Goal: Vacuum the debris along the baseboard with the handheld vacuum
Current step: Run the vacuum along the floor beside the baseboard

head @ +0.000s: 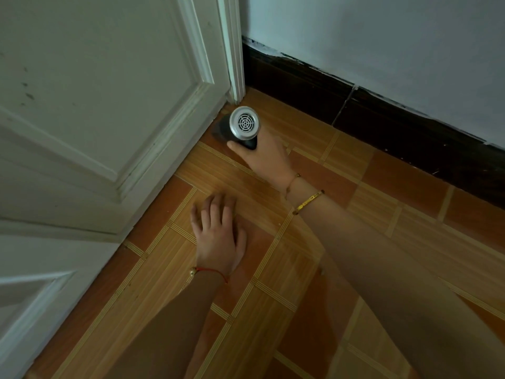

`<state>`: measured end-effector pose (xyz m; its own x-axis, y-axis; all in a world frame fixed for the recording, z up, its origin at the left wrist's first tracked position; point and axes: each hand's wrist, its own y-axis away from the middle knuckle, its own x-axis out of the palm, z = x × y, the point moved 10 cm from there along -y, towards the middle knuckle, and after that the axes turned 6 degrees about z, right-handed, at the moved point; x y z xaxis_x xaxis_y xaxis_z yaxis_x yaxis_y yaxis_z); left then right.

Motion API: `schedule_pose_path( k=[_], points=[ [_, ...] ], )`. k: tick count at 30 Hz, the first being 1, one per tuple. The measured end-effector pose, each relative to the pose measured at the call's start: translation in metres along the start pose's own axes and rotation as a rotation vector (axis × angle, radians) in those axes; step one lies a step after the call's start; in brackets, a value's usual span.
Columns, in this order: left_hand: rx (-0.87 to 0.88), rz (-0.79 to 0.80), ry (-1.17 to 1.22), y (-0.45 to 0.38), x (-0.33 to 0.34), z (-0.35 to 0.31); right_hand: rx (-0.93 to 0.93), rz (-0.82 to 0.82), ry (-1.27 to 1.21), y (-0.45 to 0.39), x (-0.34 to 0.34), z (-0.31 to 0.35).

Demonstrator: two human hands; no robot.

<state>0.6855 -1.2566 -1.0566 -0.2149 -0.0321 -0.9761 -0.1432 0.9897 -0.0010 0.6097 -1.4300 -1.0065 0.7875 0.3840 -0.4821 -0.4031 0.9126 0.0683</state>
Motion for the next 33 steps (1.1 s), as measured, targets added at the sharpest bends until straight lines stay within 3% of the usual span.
schedule_pose_path(
  k=[6, 12, 18, 24, 28, 33],
  points=[
    [0.007, -0.006, 0.000, 0.000, -0.001, 0.000, -0.088, 0.137, 0.048, 0.003, 0.022, 0.012],
    [0.001, -0.002, 0.002, 0.000, 0.001, 0.001, 0.010, -0.115, 0.105, -0.008, -0.023, 0.001],
    [-0.003, -0.017, 0.011, 0.000, 0.001, 0.002, 0.103, -0.240, 0.298, -0.013, -0.073, -0.021],
    [-0.006, -0.026, 0.017, 0.001, 0.001, 0.002, 0.152, -0.365, 0.314, 0.020, -0.113, -0.045],
    [-0.003, -0.033, 0.020, 0.002, 0.001, 0.001, 0.154, -0.348, 0.244, 0.046, -0.114, -0.049],
    [0.001, -0.029, 0.045, 0.003, 0.001, 0.001, 0.191, -0.188, 0.144, 0.094, -0.105, -0.043]
  ],
)
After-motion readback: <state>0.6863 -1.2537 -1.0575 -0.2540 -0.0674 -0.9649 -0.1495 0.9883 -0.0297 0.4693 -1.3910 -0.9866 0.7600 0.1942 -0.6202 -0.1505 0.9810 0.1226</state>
